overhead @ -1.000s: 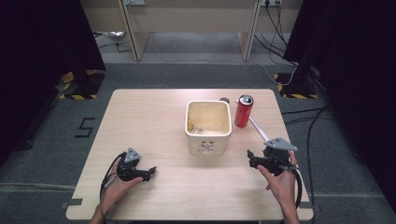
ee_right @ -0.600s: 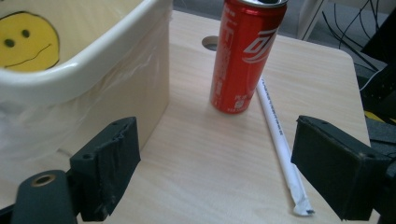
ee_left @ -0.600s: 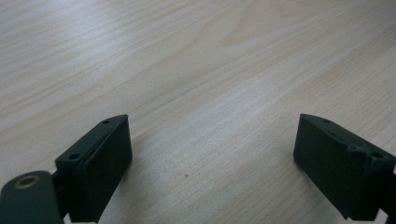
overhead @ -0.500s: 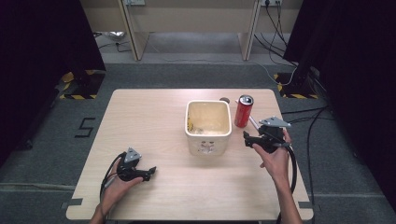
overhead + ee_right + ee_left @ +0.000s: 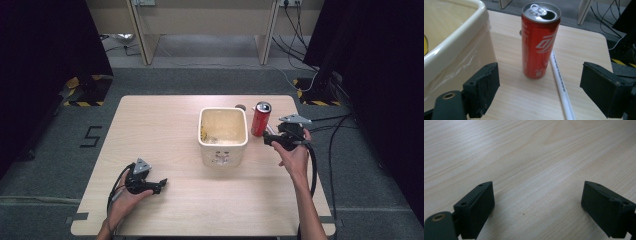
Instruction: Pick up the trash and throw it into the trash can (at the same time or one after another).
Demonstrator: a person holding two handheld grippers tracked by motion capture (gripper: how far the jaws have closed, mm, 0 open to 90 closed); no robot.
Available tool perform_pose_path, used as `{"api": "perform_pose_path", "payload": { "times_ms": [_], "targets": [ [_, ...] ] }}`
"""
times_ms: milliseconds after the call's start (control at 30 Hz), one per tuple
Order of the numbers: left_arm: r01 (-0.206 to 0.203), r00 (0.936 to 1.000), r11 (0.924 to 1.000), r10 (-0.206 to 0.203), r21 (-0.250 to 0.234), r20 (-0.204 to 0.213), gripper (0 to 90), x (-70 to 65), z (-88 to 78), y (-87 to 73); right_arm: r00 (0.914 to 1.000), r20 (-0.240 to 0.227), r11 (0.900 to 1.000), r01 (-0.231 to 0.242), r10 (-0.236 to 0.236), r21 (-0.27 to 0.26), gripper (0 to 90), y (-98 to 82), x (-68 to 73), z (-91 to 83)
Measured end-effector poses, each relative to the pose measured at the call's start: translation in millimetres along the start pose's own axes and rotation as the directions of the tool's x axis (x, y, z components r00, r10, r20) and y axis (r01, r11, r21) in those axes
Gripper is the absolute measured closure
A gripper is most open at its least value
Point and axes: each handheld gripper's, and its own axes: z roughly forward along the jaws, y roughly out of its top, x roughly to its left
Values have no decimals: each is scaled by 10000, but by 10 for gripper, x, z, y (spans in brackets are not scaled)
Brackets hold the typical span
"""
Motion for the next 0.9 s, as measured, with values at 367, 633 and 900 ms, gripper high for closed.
{"api": "perform_pose_path", "payload": {
  "times_ms": [367,633,900],
  "targets": [
    [-4,10000,10000,4,3,1,107,0,0,0,10000,-36,9999,-91,91,-56,159,108,-67,287],
    [0,10000,10000,0,-1,-1,107,0,0,0,9998,-110,9998,-174,175,99,163,114,-61,462],
    [4,10000,10000,-4,0,-2,107,0,0,0,9999,-73,9998,-106,107,182,169,165,-37,644]
  ]
}}
